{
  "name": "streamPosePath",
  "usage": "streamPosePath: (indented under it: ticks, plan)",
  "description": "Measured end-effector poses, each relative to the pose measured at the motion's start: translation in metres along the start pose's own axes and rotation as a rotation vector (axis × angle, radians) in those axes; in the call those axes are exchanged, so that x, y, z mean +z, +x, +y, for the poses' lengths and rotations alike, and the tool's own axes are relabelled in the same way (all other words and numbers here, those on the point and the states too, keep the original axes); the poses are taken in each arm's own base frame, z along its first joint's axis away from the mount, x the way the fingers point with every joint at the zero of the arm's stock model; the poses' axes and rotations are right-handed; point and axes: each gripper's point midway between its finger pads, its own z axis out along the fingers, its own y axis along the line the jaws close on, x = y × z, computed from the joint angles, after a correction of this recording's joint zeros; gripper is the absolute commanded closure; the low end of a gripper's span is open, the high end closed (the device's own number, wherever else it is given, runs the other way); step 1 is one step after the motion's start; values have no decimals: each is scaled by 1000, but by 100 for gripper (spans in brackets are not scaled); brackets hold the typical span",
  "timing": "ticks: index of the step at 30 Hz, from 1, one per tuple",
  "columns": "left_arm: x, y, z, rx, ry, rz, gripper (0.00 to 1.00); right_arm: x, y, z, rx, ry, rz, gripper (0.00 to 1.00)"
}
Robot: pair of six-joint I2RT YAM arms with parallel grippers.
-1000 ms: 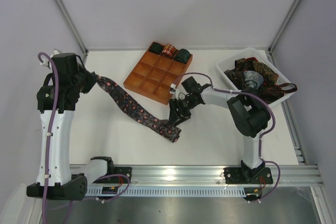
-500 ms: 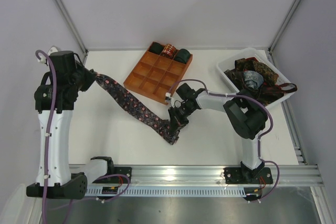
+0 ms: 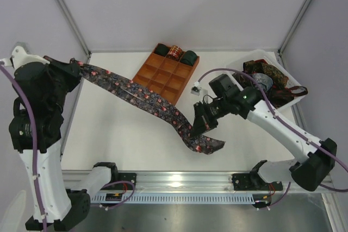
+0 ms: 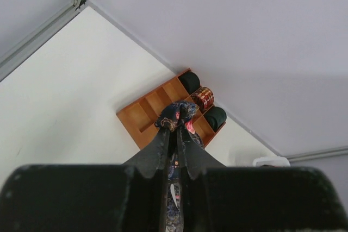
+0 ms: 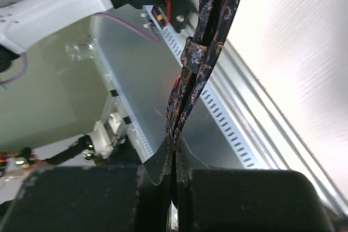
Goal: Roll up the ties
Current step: Flatten the tie
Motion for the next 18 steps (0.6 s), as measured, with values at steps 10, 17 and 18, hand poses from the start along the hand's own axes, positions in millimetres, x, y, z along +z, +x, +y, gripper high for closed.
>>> streamPosePath:
  ticks: [10, 17, 18]
  plan:
    - [26, 120, 96, 28, -299, 276, 91, 102, -7, -129, 397, 151, 288, 100]
    - [49, 198, 173, 136, -588, 475, 90, 107, -17, -208, 430, 267, 320, 90]
    - [52, 200, 178, 142, -609, 472, 90, 102, -20, -215, 425, 288, 310, 87]
